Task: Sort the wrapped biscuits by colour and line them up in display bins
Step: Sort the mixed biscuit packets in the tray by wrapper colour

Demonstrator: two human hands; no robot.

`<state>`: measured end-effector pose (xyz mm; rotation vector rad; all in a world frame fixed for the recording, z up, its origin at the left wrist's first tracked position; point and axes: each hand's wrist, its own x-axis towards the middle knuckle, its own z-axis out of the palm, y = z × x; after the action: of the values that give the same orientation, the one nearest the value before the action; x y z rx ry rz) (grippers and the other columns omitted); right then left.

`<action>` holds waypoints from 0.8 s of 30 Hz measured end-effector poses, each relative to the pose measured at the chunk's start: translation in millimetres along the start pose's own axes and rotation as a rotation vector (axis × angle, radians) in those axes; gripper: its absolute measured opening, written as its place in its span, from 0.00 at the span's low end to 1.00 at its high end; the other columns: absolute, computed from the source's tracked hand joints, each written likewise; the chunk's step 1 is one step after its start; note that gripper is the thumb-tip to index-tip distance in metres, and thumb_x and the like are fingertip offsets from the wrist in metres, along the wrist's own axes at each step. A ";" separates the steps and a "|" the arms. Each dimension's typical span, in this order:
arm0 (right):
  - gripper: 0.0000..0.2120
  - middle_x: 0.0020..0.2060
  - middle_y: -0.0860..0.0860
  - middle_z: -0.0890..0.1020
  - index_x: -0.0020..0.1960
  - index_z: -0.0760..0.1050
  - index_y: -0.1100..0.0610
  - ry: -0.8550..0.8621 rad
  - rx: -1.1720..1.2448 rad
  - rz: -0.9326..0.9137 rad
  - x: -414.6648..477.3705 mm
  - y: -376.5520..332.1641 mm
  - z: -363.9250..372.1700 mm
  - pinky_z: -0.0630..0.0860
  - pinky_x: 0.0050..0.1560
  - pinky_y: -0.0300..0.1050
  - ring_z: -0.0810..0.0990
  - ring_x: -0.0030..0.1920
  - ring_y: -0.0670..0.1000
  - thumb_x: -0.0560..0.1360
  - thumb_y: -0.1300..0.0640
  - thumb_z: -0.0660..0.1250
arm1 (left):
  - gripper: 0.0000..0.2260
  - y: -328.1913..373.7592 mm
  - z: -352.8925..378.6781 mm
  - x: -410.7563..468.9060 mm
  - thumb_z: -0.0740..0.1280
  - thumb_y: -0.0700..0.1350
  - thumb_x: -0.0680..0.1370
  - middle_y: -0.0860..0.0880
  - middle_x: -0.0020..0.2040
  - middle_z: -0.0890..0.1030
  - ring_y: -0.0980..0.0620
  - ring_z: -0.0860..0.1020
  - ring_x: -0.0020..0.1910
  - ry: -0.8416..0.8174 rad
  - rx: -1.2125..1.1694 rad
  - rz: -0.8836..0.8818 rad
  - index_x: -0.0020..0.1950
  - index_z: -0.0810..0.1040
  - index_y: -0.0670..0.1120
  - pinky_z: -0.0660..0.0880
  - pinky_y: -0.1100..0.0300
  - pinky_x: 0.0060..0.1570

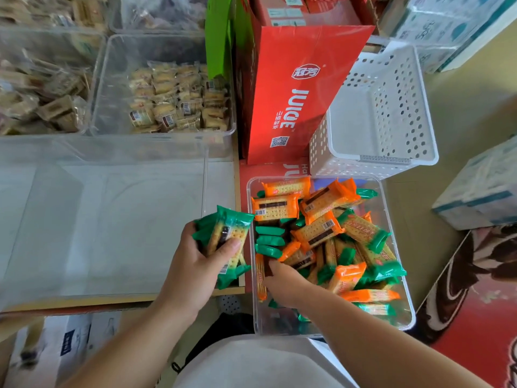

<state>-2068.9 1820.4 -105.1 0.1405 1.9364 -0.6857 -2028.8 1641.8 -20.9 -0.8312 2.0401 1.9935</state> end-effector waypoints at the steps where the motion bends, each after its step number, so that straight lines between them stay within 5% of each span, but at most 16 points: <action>1: 0.15 0.59 0.55 0.78 0.67 0.71 0.55 -0.025 0.063 0.030 2.6 -1.8 2.5 0.76 0.59 0.49 0.78 0.57 0.55 0.81 0.57 0.59 | 0.23 -0.4 0.4 0.1 0.73 0.58 0.67 0.58 0.51 0.83 0.59 0.83 0.51 0.003 -0.005 -0.005 0.60 0.72 0.57 0.80 0.64 0.42; 10: 0.22 0.54 0.50 0.83 0.64 0.76 0.46 -0.044 0.330 -0.014 -1.2 0.4 -6.2 0.79 0.61 0.55 0.81 0.55 0.53 0.70 0.50 0.67 | 0.22 1.4 0.6 0.0 0.72 0.57 0.67 0.58 0.51 0.83 0.61 0.83 0.50 -0.021 -0.008 -0.024 0.59 0.72 0.58 0.80 0.66 0.40; 14: 0.27 0.55 0.47 0.78 0.67 0.70 0.48 -0.095 0.137 -0.059 -5.9 8.9 -11.2 0.81 0.55 0.46 0.79 0.55 0.49 0.71 0.53 0.75 | 0.22 1.8 2.0 1.8 0.73 0.57 0.67 0.60 0.51 0.83 0.60 0.83 0.51 -0.043 0.016 -0.028 0.59 0.72 0.58 0.80 0.65 0.41; 18: 0.28 0.52 0.47 0.77 0.63 0.69 0.47 -0.099 -0.077 -0.154 -11.7 8.4 -19.4 0.82 0.55 0.50 0.79 0.52 0.50 0.67 0.50 0.78 | 0.22 0.2 2.5 2.0 0.74 0.57 0.67 0.59 0.52 0.83 0.59 0.83 0.52 -0.043 0.033 -0.021 0.59 0.72 0.58 0.80 0.65 0.41; 24: 0.16 0.46 0.45 0.75 0.54 0.66 0.49 0.011 -0.606 -0.266 -30.0 4.1 -40.4 0.72 0.41 0.43 0.76 0.46 0.50 0.72 0.51 0.70 | 0.23 -3.0 2.3 -1.0 0.75 0.54 0.68 0.58 0.54 0.83 0.59 0.82 0.53 -0.077 0.085 0.013 0.60 0.73 0.58 0.80 0.64 0.44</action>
<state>-2085.7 1850.8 -68.5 -0.4957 2.1076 -0.2381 -2027.1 1644.4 -23.3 -0.7146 2.0764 1.8999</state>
